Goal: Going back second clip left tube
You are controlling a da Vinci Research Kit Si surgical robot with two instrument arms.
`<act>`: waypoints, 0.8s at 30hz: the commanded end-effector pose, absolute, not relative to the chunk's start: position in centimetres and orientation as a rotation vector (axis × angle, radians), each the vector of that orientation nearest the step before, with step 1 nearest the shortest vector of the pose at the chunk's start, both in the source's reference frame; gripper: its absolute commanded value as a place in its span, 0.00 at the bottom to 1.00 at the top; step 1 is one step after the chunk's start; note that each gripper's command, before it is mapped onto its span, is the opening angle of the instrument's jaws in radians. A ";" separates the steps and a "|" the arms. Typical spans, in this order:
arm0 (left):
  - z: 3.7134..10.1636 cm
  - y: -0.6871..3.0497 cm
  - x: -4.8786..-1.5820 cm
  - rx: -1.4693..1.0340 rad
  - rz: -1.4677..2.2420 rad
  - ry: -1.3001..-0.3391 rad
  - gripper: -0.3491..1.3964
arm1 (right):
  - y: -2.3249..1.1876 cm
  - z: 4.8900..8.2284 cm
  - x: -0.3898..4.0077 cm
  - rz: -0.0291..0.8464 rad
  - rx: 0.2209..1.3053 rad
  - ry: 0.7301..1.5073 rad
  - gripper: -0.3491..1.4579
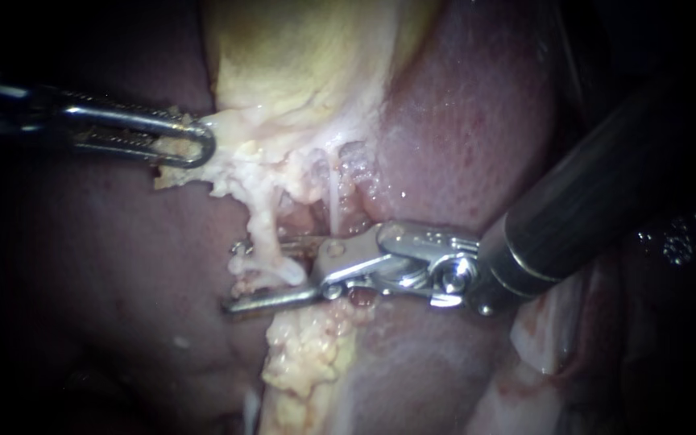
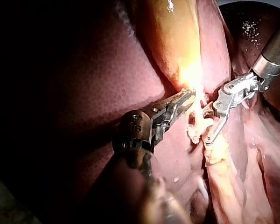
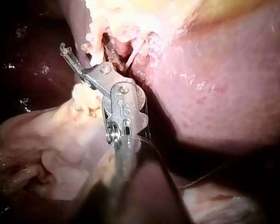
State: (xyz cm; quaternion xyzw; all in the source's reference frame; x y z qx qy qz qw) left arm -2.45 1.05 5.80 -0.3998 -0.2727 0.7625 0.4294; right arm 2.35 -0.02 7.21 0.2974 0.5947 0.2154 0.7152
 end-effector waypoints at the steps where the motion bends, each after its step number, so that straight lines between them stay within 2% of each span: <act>1: 5.80 1.05 -2.45 -0.998 1.903 -0.681 0.00 | -0.02 7.21 2.34 0.478 0.659 1.317 0.47; 24: 5.86 1.10 -2.39 -1.000 1.906 -0.686 0.00 | 0.05 7.13 1.99 0.485 0.655 1.316 0.47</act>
